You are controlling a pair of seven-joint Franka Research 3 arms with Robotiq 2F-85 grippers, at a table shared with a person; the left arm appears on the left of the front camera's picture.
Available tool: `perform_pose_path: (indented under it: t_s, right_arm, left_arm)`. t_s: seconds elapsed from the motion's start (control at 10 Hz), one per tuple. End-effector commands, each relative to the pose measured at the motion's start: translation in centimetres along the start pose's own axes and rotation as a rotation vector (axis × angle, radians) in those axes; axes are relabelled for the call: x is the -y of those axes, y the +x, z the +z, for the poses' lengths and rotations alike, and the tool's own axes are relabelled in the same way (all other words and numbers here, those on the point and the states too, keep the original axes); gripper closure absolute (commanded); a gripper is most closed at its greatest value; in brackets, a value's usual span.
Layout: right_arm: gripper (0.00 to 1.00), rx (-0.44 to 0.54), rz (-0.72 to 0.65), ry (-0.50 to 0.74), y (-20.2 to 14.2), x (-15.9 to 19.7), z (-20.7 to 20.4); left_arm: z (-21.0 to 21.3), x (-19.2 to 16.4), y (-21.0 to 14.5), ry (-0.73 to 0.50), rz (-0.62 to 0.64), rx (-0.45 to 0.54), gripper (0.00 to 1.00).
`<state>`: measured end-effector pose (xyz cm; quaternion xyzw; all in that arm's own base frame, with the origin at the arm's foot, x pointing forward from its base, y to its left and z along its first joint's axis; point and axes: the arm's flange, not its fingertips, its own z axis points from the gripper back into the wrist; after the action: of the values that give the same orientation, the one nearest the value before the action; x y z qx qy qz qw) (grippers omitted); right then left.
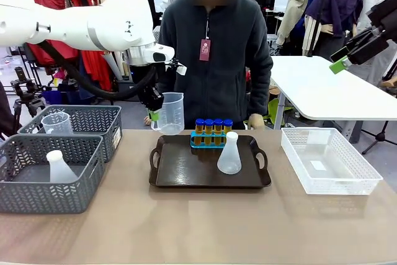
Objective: Prepare the laboratory tools.
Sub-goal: Pick up one Large Measuring Cup and place it on the Handle tray.
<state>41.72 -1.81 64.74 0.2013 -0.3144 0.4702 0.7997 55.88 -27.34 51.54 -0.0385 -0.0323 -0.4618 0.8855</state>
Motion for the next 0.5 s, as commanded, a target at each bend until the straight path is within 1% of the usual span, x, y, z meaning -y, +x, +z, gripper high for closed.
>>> perform_pose_path:
  t_s: [0.0,0.2,0.4]
  right_arm:
    - [0.0,0.018,0.002,0.007,0.2,0.1,0.0]
    - [0.0,0.018,0.002,0.007,0.2,0.1,0.0]
    - [0.0,0.018,0.002,0.007,0.2,0.1,0.0]
  left_arm:
    - [-1.1,0.3,1.4,0.003,-0.087,-0.027,1.0]
    - [-3.8,0.7,2.9,-0.003,-0.139,-0.044,1.0]
    - [-6.2,1.0,4.0,0.016,-0.159,-0.053,1.0]
